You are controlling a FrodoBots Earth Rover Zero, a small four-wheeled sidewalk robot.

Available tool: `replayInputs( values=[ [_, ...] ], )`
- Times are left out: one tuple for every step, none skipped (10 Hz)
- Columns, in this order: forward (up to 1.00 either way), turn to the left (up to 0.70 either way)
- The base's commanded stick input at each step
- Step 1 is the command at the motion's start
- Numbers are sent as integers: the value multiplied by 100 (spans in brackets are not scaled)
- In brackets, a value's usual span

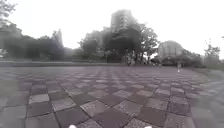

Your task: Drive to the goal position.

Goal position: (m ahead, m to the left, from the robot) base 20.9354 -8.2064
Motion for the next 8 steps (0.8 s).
replayInputs(
  values=[
    [100, 9],
    [100, -8],
    [100, -26],
    [100, -31],
    [100, -31],
    [100, -31],
    [100, -31],
    [100, -31]
  ],
)
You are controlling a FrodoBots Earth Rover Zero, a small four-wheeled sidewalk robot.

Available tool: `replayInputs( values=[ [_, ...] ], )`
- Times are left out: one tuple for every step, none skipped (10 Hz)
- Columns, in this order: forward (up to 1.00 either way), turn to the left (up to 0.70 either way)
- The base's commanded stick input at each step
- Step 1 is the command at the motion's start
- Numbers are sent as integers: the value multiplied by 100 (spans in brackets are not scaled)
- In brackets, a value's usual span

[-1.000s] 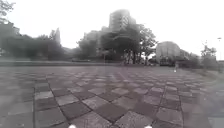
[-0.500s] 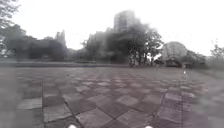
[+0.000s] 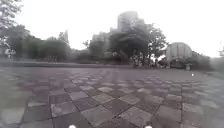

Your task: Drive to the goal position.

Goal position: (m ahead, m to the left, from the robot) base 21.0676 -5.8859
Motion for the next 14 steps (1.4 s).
replayInputs(
  values=[
    [100, -31],
    [100, -31],
    [100, -31],
    [100, -31],
    [100, -31],
    [100, -31],
    [100, -31],
    [100, -31],
    [100, -31],
    [100, -28],
    [100, 0],
    [100, 9],
    [100, 9],
    [100, 9]
  ],
)
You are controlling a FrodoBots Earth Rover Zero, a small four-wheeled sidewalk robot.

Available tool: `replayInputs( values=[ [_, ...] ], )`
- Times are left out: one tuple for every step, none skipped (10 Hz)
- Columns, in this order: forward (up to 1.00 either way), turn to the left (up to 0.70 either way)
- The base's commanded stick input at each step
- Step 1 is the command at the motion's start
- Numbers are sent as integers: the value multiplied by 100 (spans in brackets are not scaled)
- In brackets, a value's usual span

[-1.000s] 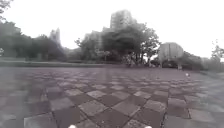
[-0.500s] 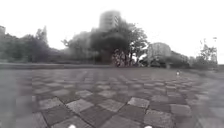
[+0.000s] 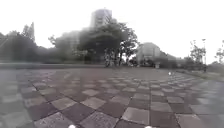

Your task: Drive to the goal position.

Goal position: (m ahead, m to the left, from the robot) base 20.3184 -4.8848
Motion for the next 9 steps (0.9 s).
replayInputs(
  values=[
    [100, 9],
    [100, 9],
    [100, 9],
    [100, 9],
    [100, 9],
    [100, 9],
    [100, 9],
    [100, 9],
    [100, 9]
  ],
)
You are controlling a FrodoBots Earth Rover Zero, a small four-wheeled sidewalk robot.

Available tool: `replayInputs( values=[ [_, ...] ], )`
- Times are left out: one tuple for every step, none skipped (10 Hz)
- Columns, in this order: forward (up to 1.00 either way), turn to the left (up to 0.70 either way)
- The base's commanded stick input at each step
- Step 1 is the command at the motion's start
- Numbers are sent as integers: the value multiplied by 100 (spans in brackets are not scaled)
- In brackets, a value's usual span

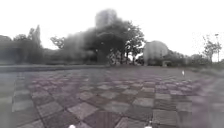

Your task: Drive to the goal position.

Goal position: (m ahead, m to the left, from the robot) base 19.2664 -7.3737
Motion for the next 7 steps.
replayInputs(
  values=[
    [100, 9],
    [100, 9],
    [100, 9],
    [100, 9],
    [100, 9],
    [100, 9],
    [100, 9]
  ],
)
